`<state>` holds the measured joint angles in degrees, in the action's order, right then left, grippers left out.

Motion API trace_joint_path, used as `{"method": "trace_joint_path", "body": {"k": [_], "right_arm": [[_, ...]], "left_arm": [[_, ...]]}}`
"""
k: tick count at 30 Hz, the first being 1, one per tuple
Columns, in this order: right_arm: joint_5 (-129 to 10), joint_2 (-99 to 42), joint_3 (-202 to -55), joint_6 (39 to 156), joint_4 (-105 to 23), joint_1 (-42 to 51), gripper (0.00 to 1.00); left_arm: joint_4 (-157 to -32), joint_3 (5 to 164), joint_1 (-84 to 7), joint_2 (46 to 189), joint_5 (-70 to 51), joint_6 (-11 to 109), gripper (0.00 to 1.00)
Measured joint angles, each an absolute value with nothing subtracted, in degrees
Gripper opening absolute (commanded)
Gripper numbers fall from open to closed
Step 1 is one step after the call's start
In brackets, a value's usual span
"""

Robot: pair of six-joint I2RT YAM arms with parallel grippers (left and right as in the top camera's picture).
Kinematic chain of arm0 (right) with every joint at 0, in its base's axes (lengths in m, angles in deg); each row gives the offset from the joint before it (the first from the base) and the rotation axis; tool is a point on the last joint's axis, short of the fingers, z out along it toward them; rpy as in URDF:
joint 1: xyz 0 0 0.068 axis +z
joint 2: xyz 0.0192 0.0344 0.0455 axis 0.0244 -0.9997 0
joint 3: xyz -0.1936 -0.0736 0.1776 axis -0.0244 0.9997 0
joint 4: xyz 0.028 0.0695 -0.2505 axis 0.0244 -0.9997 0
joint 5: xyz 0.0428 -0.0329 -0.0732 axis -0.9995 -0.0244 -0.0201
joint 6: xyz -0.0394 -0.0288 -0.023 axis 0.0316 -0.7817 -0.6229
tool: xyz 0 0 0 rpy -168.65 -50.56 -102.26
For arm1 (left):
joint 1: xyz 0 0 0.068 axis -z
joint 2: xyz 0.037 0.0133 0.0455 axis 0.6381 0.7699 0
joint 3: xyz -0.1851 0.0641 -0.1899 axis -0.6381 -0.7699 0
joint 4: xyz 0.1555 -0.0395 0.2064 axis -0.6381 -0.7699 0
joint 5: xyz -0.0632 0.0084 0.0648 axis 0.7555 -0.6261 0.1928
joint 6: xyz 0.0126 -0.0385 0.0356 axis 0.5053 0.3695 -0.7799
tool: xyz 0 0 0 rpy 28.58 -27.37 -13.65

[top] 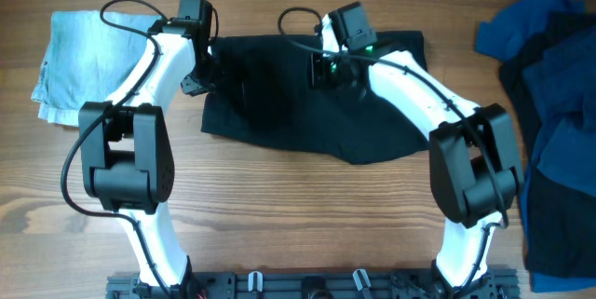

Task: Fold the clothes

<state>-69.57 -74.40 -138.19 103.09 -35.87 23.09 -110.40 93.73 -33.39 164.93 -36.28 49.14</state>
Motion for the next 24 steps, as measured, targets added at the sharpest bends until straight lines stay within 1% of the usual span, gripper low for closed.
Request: {"method": "trace_joint_path", "body": {"k": [1, 2, 3, 4, 5, 8, 11, 18, 20, 24], "right_arm": [[-69.18, -74.62, -137.3, 103.53, -34.71, 23.64, 0.04], [-68.96, -75.05, -136.73, 103.68, -33.88, 23.97, 0.04], [-68.83, -75.64, -136.38, 103.86, -33.49, 24.25, 0.04], [-68.61, -76.72, -136.05, 104.01, -33.07, 24.45, 0.04], [-68.42, -77.44, -135.88, 104.14, -32.88, 24.56, 0.04], [-68.11, -79.34, -135.64, 104.16, -32.66, 24.56, 0.04], [-68.11, -79.69, -135.55, 104.18, -32.27, 24.56, 0.05], [-68.11, -79.69, -135.53, 104.8, -31.81, 24.56, 0.05], [-68.11, -79.69, -135.53, 104.8, -31.81, 24.56, 0.05], [-68.11, -79.69, -135.53, 104.8, -31.78, 24.56, 0.05]], "left_arm": [[-110.49, 93.73, -33.41, 164.93, -36.48, 49.23, 0.43], [-110.58, 93.73, -33.41, 164.93, -36.68, 49.01, 0.59], [-110.53, 93.73, -33.41, 164.93, -36.7, 49.05, 0.73], [-110.53, 93.73, -33.5, 164.93, -36.7, 48.94, 0.81], [-110.53, 93.73, -33.63, 164.93, -36.7, 48.61, 0.86], [-110.8, 93.73, -34.39, 164.93, -36.68, 47.65, 0.92], [-114.91, 93.82, -36.6, 164.93, -36.39, 47.32, 0.98], [-124.3, 93.73, -38.85, 164.95, -29.27, 46.32, 1.0], [-124.85, 92.44, -38.81, 164.95, -28.11, 46.38, 1.0], [-121.31, 85.47, -38.92, 164.97, -25.38, 47.43, 1.0]]}}
